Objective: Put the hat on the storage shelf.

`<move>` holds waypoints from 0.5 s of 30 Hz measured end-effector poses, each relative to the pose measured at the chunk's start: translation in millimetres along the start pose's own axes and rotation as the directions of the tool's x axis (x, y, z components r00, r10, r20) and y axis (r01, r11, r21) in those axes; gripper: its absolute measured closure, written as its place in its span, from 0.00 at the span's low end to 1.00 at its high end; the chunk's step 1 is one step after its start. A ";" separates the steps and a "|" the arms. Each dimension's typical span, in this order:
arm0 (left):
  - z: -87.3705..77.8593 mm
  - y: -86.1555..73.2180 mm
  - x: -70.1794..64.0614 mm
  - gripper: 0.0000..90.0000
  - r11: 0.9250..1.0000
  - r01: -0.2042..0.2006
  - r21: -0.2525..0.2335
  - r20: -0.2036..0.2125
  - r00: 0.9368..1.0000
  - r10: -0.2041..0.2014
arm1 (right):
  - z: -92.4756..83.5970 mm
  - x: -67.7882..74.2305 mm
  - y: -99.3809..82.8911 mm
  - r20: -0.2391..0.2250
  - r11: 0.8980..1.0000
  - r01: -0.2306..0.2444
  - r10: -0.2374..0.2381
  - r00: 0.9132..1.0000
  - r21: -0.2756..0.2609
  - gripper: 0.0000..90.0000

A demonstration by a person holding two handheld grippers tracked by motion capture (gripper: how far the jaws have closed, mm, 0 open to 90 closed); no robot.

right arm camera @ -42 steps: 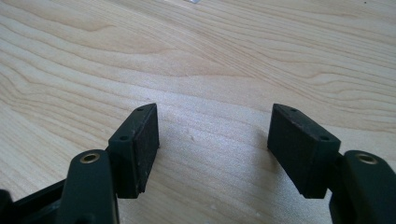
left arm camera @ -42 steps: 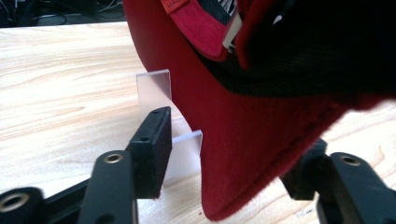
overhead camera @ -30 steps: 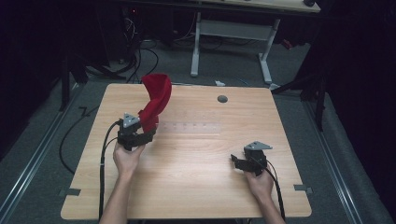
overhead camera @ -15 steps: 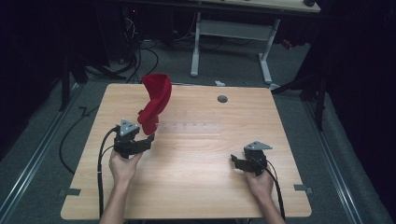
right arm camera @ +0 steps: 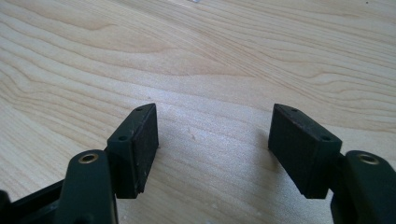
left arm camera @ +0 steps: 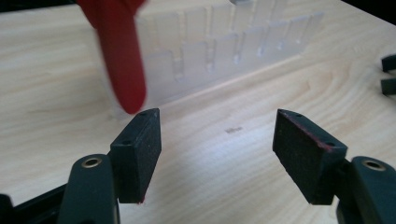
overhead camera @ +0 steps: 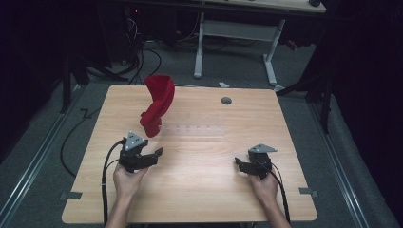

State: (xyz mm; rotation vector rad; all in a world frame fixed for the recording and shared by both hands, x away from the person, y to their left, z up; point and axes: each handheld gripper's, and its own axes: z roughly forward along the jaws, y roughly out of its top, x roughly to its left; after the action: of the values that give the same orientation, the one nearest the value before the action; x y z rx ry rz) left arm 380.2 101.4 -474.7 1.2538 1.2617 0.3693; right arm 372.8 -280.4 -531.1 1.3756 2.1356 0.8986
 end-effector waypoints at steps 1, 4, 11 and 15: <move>1.7 -6.8 -2.5 0.37 1.000 0.002 0.021 0.012 1.000 -0.002 | 0.0 0.0 0.0 0.000 1.000 0.000 0.000 1.000 0.000 0.37; 5.1 -15.7 -8.8 0.37 0.999 -0.001 0.044 0.034 0.999 -0.001 | 0.0 0.0 0.0 0.001 1.000 0.000 0.000 1.000 0.000 0.37; 15.5 -35.0 -20.6 0.37 0.994 -0.036 0.107 0.066 0.997 0.029 | -0.1 0.0 0.0 0.000 1.000 0.001 -0.001 1.000 0.000 0.37; 21.2 -43.0 -22.4 0.37 0.992 -0.032 0.119 0.068 0.997 0.024 | -0.1 0.0 -0.1 0.000 1.000 0.001 -0.001 1.000 0.000 0.37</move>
State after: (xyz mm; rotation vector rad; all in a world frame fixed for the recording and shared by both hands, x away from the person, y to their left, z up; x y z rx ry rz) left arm 373.2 57.9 -503.9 1.3760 1.2248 0.2726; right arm 372.8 -280.5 -531.1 1.3752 2.1361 0.8977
